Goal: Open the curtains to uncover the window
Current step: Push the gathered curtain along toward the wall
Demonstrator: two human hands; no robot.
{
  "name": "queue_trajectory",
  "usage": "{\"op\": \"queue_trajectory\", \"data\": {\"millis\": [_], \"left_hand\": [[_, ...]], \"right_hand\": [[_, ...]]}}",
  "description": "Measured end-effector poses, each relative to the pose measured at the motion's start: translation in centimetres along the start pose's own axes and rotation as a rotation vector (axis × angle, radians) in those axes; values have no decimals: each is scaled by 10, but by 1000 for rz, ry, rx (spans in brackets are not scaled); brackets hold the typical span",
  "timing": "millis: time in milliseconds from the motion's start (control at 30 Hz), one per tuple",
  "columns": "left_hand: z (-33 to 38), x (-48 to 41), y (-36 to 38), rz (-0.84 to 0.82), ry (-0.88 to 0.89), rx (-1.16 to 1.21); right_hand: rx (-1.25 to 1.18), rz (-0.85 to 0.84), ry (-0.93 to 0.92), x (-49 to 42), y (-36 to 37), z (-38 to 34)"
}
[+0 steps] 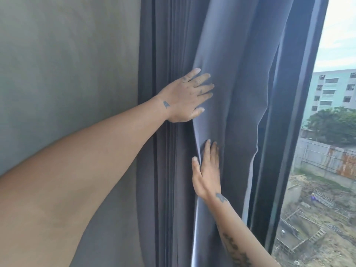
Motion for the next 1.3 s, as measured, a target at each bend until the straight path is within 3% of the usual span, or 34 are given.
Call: {"op": "queue_trajectory", "data": {"millis": [600, 1300], "left_hand": [[-43, -45, 166, -229, -84, 15], [-107, -66, 288, -202, -81, -21]], "right_hand": [[28, -193, -37, -130, 112, 41], [100, -313, 5, -232, 226, 38]]}}
Point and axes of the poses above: each hand's wrist, its own x-axis away from the middle knuckle, its own y-axis out of the palm, z = x × y, the point moved 8 cm from there along -x, towards the middle knuckle, and after that the axes turned 8 degrees about -z, right-handed, at the moved point
